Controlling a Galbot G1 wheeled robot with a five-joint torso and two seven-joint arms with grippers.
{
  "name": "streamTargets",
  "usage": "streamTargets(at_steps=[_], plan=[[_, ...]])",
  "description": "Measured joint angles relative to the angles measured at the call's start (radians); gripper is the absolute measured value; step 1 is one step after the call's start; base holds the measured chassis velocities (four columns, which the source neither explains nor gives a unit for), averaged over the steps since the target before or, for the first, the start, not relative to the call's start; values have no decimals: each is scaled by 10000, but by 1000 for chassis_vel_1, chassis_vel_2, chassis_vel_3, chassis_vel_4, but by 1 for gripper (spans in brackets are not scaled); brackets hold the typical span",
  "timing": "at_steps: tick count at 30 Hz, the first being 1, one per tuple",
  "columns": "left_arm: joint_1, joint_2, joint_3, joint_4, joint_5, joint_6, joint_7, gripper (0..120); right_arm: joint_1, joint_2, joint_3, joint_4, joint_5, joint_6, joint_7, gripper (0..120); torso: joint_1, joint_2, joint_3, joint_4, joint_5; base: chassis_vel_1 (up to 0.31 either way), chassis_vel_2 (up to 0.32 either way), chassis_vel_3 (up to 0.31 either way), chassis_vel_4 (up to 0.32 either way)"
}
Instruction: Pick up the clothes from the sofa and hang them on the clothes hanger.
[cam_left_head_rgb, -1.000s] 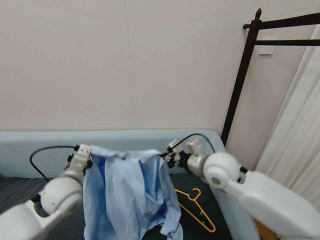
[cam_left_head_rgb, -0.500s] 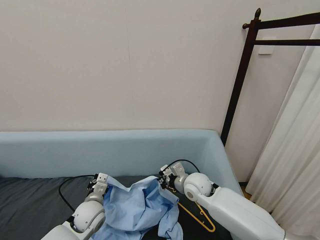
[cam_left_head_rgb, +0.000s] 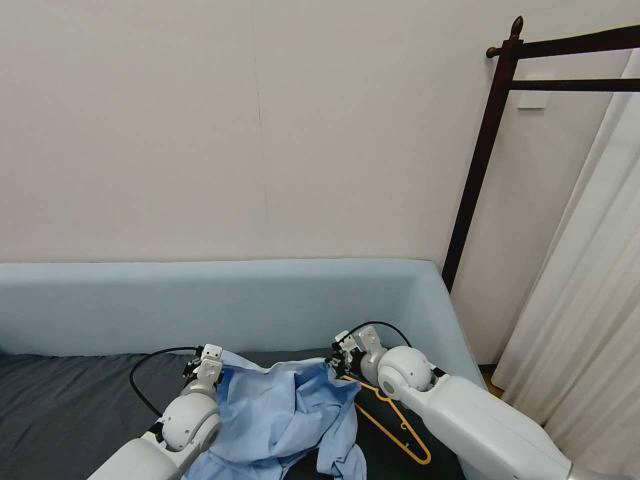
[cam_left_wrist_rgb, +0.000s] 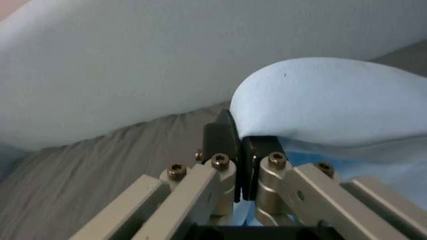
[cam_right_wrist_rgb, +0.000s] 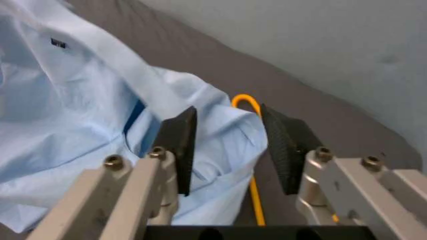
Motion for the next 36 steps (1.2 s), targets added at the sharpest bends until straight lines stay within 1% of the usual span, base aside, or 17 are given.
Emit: streamTargets(at_steps=[1,5,6,8,10,11,13,14,15,16,19,20,25,27,31,33,36], plan=[[0,0,0,0,0,0,0,0,0,0,0,0,0,0,0,43,0,0,0,0,0,0,0,0,0],[64,-120,53,-36,4,2,-8,0,-881,-575,1100,-59,-447,402,-381,60,0,1,-2,1,-1,0,0,0,0],[64,-120,53,-36,4,2,-8,0,-881,-575,1100,-59,-447,402,-381,60,0,1,-2,1,-1,0,0,0,0],[239,-95,70,-178,7,-4,7,0,-1402,-914,1449,-563,-898,703,-806,72,0,1,-1,-2,-2,0,0,0,0],[372,-77,69,-267,21,-26,28,0,-1704,-992,1596,-988,-1230,917,-1131,79,0,1,-2,-6,-1,0,0,0,0],[372,-77,69,-267,21,-26,28,0,-1704,-992,1596,-988,-1230,917,-1131,79,0,1,-2,-6,-1,0,0,0,0],[557,-38,54,-370,51,-89,82,0,-1997,-820,1760,-1685,-1788,1322,-1467,88,-1,1,-1,-6,-4,0,0,0,0],[618,-12,49,-415,82,-110,111,0,-2053,-672,1813,-1966,-1986,1505,-1533,90,0,1,-1,-4,-3,0,0,0,0],[725,56,34,-494,148,-143,156,0,-2092,-308,1929,-2566,-2295,1800,-1671,97,-1,1,-1,2,0,0,0,0,0],[725,56,34,-494,148,-143,156,0,-2092,-308,1929,-2566,-2295,1800,-1671,97,-1,1,-1,2,0,0,0,0,0],[875,172,-14,-668,182,-165,187,0,-2042,275,2030,-3703,-2712,2100,-1953,100,-1,0,0,7,-1,0,0,0,0],[875,172,-14,-668,182,-165,187,0,-2042,275,2030,-3703,-2712,2100,-1953,100,-1,0,0,7,-1,0,0,0,0],[1153,319,-203,-1026,193,-169,214,0,-1757,1113,2371,-5454,-3015,2333,-2383,100,-1,0,0,2,-3,0,0,0,0],[1199,330,-232,-1081,197,-169,224,0,-1685,1244,2475,-5771,-3018,2354,-2432,100,-1,0,0,3,-3,0,0,0,0],[1303,372,-296,-1161,240,-190,266,0,-1513,1519,2800,-6555,-3061,2387,-2655,95,0,0,0,3,-4,0,0,0,0],[1365,384,-350,-1164,287,-227,308,0,-1434,1715,3115,-6980,-3116,2415,-2786,88,-1,0,0,-1,-4,0,0,0,0],[1408,436,-380,-1164,359,-275,361,0,-1374,1901,3319,-7335,-3193,2474,-2951,84,-1,0,0,1,-4,0,0,0,0]])
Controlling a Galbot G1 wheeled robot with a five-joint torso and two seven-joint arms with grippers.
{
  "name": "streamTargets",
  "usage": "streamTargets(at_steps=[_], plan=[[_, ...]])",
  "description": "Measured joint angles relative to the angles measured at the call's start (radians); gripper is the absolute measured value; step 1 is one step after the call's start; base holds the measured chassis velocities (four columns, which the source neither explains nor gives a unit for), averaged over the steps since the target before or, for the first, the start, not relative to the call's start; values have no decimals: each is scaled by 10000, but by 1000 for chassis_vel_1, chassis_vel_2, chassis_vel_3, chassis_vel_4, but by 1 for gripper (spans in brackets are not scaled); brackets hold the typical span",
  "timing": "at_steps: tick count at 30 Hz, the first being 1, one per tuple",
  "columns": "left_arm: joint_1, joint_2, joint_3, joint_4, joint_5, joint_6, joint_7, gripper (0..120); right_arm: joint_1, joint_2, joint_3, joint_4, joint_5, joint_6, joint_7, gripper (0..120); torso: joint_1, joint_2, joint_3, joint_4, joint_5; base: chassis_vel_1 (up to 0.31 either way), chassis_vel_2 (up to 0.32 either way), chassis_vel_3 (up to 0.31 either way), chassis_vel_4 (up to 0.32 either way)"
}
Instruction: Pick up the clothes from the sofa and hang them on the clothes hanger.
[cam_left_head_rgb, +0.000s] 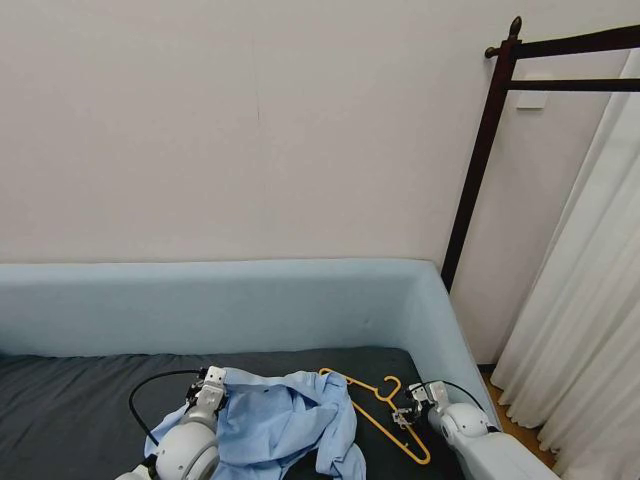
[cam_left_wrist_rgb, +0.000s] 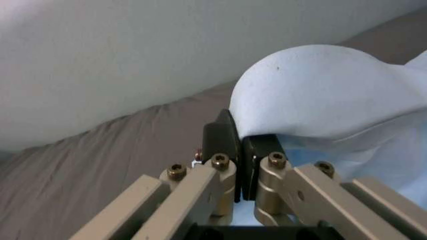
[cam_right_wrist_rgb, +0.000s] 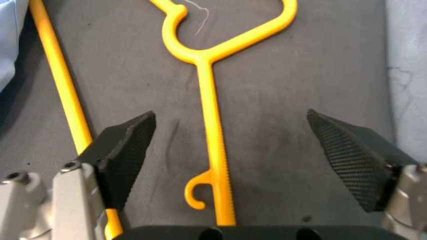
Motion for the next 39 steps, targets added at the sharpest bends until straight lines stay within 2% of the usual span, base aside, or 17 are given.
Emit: streamTargets(at_steps=[1,3,5,8,10,19,20,22,27,32,35,39], plan=[[0,0,0,0,0,0,0,0,0,0,0,0,0,0,0,84,0,0,0,0,0,0,0,0,0],[6,25,-18,-1,23,-15,14,0,6,62,-21,-80,-144,56,-115,74,0,0,0,0,0,0,0,0,0],[6,36,-23,-2,29,-23,17,0,8,76,-44,-93,-205,66,-143,71,0,1,0,0,0,0,0,0,0],[18,51,-38,-16,48,-43,27,0,38,146,-89,-282,-511,106,-266,55,0,0,0,0,0,0,0,0,0],[38,52,-49,-19,64,-55,32,0,63,171,-83,-387,-603,127,-311,52,0,0,0,0,0,0,0,0,0],[92,99,-108,-27,132,-111,111,0,195,345,96,-1043,-872,184,-678,14,0,1,-1,2,0,0,0,0,0],[92,99,-108,-27,132,-111,111,0,195,345,96,-1043,-872,184,-678,14,0,1,-1,2,0,0,0,0,0],[75,139,-97,-41,131,-111,122,0,195,354,133,-1040,-882,-6,-706,5,0,1,-2,2,0,0,0,0,0],[104,192,-85,-83,123,-112,138,0,145,423,369,-887,-862,-506,-654,4,0,1,-2,-1,-2,0,0,0,0],[152,223,-114,-127,117,-109,142,0,165,338,552,-754,-702,-477,-366,4,0,0,1,3,6,0,0,0,0],[179,259,-142,-184,97,-107,145,0,140,69,484,-179,-352,-426,26,4,0,-1,1,-5,1,0,0,0,0],[228,317,-225,-278,-6,-92,202,0,-248,-743,251,2061,352,-324,1014,4,0,0,1,1,3,0,0,0,0]])
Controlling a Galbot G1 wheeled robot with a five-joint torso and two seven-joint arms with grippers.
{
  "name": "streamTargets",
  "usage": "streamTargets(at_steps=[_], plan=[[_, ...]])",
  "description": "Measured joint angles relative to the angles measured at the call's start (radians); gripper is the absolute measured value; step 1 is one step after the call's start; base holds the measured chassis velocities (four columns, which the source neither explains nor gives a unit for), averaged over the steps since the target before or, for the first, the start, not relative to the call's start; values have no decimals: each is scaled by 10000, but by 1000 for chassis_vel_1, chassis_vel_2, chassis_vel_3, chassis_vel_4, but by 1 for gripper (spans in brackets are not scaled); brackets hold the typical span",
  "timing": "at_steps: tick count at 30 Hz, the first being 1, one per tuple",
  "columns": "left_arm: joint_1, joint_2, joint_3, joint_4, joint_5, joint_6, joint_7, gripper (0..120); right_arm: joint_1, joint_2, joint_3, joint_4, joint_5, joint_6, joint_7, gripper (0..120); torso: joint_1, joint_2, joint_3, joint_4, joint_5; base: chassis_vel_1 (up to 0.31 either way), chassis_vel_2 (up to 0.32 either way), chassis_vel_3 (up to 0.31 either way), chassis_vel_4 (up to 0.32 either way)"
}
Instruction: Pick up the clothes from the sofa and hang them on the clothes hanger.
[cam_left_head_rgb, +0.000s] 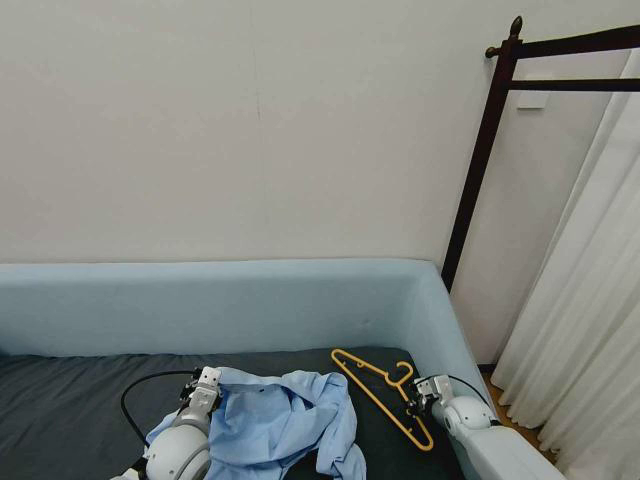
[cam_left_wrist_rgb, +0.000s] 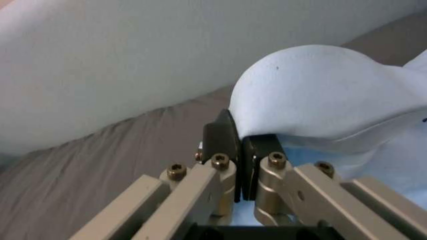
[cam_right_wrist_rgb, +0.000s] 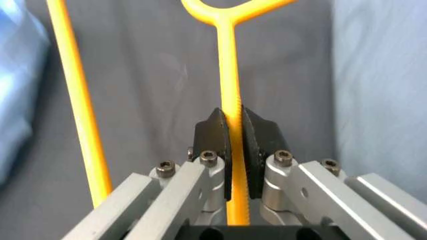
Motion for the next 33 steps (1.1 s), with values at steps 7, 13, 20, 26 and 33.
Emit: streamTargets(at_steps=[7,13,20,26,33], plan=[[-36,156,-24,-123,-330,-1,-104,0,-1140,-1334,-81,3244,-896,582,964,4,-1,0,-1,3,-2,0,0,0,0],[-175,375,-63,-505,-881,112,-226,0,-3208,-2478,470,5603,-3537,1782,1573,4,-1,1,-2,-5,-1,0,0,0,0],[-287,895,-22,-1421,-1785,904,-843,0,-5370,-2730,1150,7289,-6570,2861,2405,4,-1,1,-3,1,-3,0,0,0,0],[-671,1107,101,-2194,-4103,1698,-2277,0,-6478,-2451,840,8078,-7666,3202,2765,4,-2,1,-3,-1,-2,0,0,0,0],[-1301,1000,502,-2279,-5372,1904,-3236,0,-6693,-2493,-360,8823,-7189,3156,2796,4,-1,2,-2,0,-5,0,0,0,0]])
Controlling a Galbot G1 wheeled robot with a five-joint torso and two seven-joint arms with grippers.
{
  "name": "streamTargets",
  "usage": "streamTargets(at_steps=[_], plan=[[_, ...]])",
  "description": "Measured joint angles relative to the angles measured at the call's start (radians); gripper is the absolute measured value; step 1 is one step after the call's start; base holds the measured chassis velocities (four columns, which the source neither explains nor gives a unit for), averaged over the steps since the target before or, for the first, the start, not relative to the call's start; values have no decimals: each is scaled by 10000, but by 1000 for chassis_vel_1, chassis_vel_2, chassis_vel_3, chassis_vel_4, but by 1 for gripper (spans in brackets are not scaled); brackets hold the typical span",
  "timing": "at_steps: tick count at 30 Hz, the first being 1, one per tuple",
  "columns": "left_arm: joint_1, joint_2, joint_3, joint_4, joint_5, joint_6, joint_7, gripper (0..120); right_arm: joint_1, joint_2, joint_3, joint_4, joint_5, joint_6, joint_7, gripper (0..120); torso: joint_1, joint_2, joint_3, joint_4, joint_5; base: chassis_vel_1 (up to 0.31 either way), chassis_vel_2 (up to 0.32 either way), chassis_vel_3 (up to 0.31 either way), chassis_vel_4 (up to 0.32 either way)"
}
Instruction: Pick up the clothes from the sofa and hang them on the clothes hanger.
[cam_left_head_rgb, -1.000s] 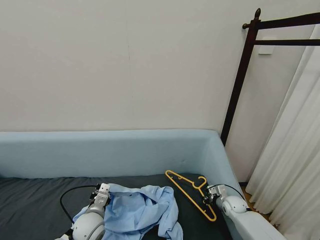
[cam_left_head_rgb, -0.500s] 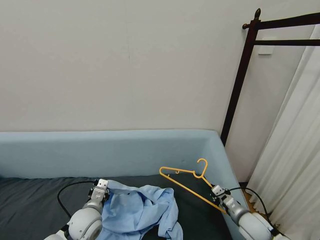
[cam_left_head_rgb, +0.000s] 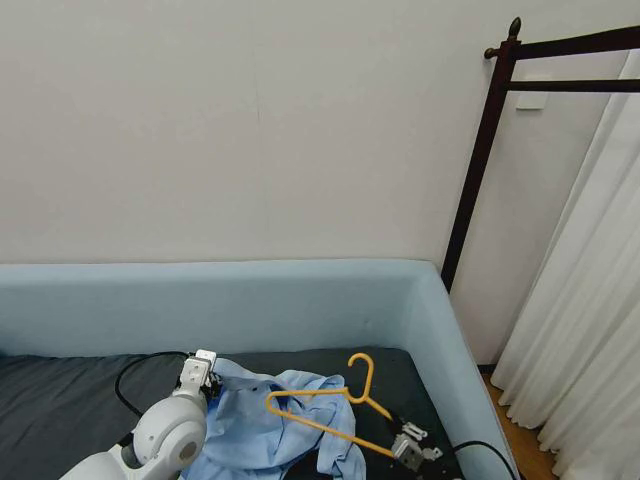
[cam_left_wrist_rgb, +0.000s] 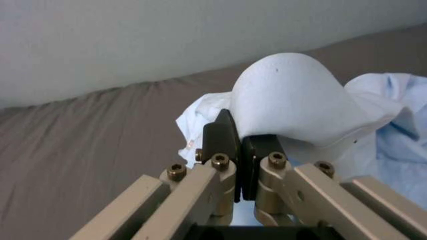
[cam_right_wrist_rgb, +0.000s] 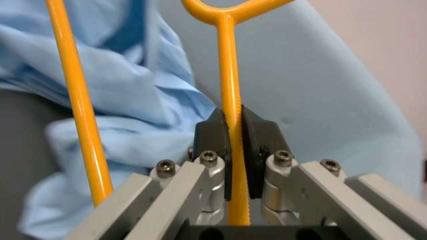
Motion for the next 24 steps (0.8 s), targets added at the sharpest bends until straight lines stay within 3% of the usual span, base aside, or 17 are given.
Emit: streamTargets(at_steps=[11,24], plan=[[-389,-480,411,259,-662,4,-749,0,1207,704,-1691,-192,536,-1017,480,4,0,-1,1,1,1,0,0,0,0],[-531,-828,496,505,-731,-204,-1109,0,2468,1515,-2767,-752,1429,-2083,1716,4,1,-1,2,-1,0,0,0,0,0]])
